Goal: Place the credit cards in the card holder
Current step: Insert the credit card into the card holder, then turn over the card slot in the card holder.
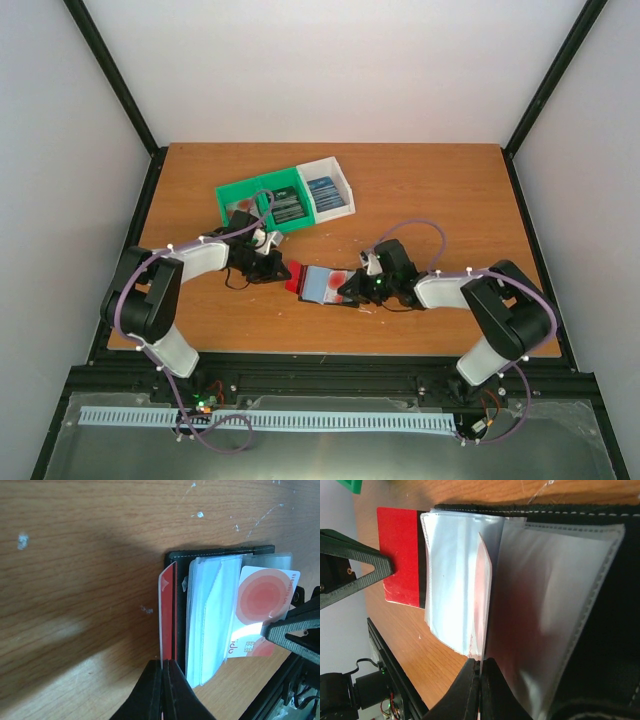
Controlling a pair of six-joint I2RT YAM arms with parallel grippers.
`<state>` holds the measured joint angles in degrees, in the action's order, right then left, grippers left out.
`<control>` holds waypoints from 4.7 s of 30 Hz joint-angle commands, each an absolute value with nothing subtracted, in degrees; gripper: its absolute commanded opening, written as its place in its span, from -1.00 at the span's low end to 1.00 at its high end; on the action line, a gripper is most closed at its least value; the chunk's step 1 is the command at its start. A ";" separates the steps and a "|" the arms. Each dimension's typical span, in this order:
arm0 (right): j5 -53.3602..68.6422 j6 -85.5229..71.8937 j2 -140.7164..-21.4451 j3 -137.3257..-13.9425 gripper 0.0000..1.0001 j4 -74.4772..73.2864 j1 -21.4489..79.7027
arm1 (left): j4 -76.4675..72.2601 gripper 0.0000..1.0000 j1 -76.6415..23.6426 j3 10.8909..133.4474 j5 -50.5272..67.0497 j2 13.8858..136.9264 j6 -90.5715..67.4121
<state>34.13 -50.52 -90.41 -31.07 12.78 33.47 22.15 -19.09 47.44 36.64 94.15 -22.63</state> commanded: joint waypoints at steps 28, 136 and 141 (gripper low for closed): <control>36.23 -55.81 -102.17 -34.35 -0.89 26.05 36.92 | 20.65 -0.99 -19.64 46.76 35.86 95.21 -24.62; 4.08 -37.98 -107.11 -58.09 -0.88 -24.03 50.88 | 17.40 -0.99 -19.77 46.68 39.83 92.47 -26.37; 4.04 -38.13 -106.00 -57.42 -0.89 -23.37 50.87 | 15.83 -0.99 -19.91 45.56 41.61 93.04 -27.62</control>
